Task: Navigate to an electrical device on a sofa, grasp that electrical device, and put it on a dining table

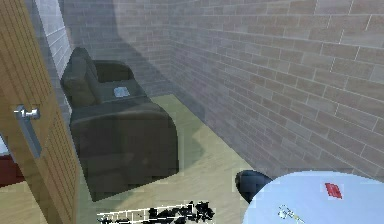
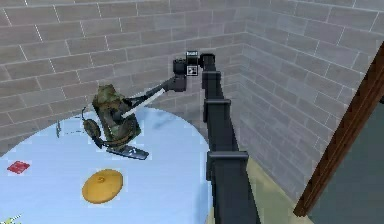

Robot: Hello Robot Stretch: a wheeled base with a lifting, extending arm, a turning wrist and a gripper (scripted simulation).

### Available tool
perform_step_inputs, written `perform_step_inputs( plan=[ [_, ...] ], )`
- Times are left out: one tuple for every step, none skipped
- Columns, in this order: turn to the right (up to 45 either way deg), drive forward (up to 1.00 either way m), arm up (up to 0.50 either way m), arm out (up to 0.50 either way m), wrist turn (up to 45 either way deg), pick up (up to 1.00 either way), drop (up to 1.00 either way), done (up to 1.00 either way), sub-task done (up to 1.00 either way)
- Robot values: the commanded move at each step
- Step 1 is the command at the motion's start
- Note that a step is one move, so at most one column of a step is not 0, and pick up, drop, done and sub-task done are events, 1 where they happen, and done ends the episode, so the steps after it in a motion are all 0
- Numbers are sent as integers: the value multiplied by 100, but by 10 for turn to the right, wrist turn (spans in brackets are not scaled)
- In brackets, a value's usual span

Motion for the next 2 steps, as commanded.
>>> perform_step_inputs(
  plan=[
    [0, 0, 0, 0, 0, 0, 100, 0, 0],
    [0, 0, 8, 0, 0, 0, 0, 0, 0]
  ],
)
